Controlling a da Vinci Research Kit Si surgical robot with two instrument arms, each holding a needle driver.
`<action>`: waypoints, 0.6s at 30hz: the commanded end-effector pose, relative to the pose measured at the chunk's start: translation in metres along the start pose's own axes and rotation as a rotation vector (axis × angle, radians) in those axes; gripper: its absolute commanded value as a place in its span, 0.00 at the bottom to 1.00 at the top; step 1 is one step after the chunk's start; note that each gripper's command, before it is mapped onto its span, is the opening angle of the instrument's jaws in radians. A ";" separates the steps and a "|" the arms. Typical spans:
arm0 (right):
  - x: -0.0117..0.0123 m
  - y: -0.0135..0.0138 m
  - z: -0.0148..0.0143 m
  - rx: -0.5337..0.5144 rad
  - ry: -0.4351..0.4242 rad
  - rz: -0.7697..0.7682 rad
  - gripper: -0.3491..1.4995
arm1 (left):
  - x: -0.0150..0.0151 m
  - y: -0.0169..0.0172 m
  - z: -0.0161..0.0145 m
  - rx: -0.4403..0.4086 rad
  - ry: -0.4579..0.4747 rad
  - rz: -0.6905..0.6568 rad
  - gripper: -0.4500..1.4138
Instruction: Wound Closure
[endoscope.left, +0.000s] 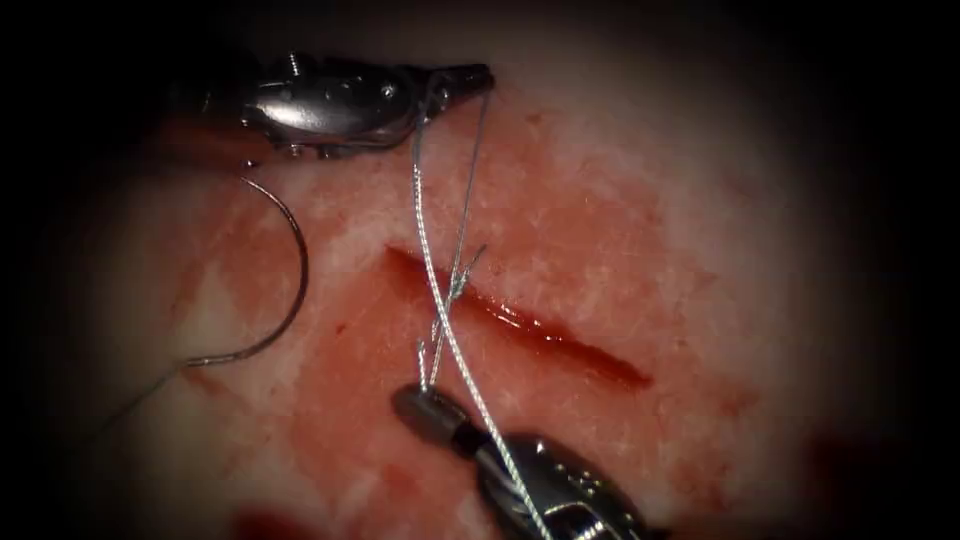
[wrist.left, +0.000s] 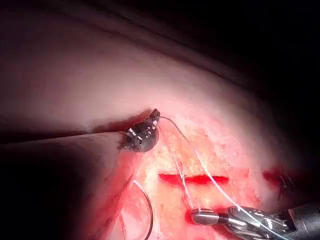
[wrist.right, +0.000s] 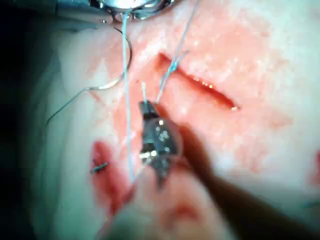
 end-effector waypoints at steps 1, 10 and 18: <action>-0.0009 -0.0004 0.0002 0.003 -0.003 0.000 0.00 | -0.0003 0.0005 0.0005 -0.001 -0.002 -0.003 0.05; -0.0008 -0.0009 -0.0003 0.008 0.005 0.003 0.00 | 0.0006 -0.0002 0.0006 0.001 -0.008 -0.001 0.05; 0.0012 -0.0003 0.0000 0.021 0.128 0.014 0.00 | 0.0008 0.0003 -0.0001 -0.010 -0.005 -0.004 0.05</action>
